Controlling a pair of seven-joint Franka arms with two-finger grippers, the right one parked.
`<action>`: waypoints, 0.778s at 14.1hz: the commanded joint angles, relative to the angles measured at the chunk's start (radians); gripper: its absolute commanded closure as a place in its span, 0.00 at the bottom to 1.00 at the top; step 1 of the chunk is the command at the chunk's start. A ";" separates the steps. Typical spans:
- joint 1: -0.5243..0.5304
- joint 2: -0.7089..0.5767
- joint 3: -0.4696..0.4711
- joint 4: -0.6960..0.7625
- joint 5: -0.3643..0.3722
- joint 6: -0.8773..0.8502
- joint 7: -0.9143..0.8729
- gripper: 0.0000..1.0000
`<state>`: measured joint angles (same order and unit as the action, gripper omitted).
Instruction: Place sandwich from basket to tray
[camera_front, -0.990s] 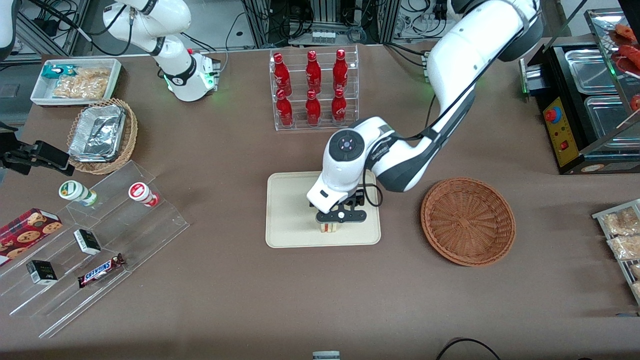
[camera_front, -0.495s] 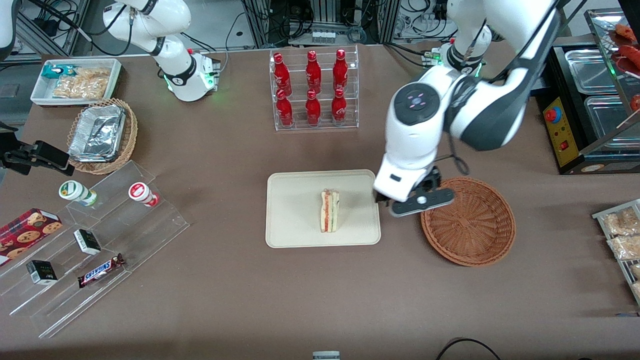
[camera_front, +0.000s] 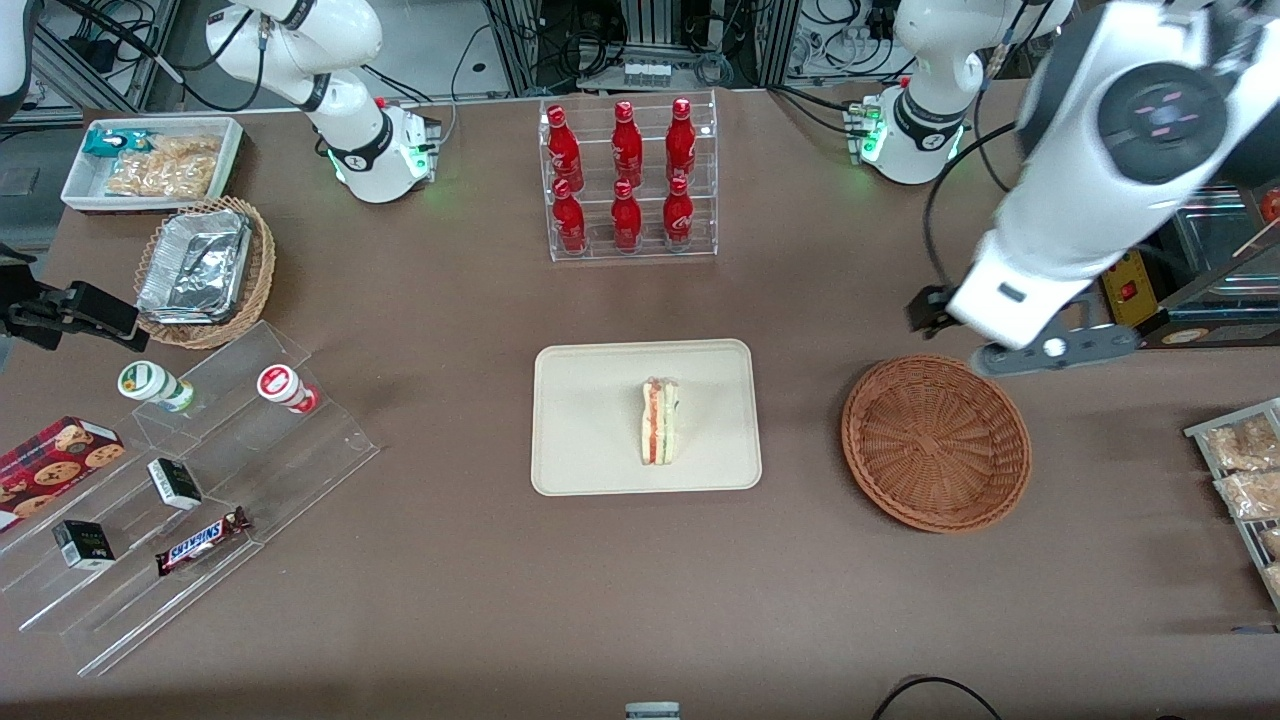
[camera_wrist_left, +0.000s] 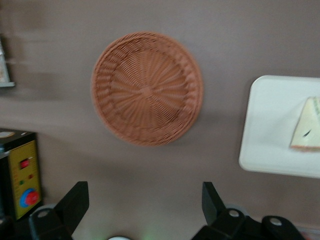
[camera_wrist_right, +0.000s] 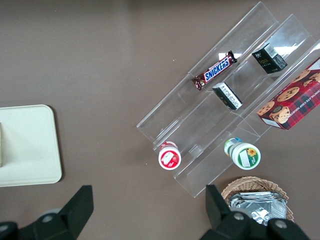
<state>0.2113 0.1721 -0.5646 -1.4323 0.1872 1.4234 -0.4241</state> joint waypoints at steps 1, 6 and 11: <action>0.074 -0.095 -0.001 -0.025 -0.026 -0.104 0.054 0.00; 0.114 -0.186 0.000 -0.039 -0.063 -0.207 0.056 0.00; 0.152 -0.198 0.014 -0.042 -0.095 -0.235 0.105 0.00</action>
<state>0.3390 -0.0030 -0.5538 -1.4500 0.1206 1.1851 -0.3412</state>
